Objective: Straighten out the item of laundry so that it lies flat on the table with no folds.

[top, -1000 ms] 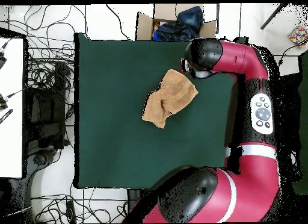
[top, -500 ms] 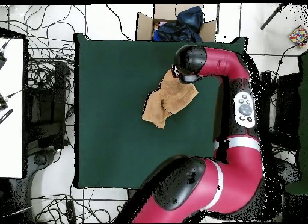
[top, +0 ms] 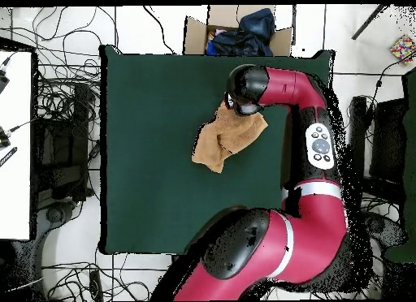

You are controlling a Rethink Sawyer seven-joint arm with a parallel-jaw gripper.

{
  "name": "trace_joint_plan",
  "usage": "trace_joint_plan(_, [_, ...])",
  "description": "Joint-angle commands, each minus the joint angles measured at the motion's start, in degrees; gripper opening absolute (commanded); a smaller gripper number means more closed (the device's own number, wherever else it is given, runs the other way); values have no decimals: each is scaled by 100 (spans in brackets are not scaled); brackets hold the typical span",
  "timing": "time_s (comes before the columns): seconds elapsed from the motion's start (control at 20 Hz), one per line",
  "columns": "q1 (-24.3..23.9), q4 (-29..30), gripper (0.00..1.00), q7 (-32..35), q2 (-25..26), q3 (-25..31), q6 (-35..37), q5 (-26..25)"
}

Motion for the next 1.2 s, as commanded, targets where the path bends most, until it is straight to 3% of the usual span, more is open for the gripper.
trace_joint_plan(0.05, [20, 1246, 100, 130, -467, -108, -750, -118])
trace_joint_plan(0.25, [-97, 1787, 100, 10, -720, -85, -1080, -167])
trace_joint_plan(1.2, [-228, 1966, 100, -217, -920, 35, -850, -79])
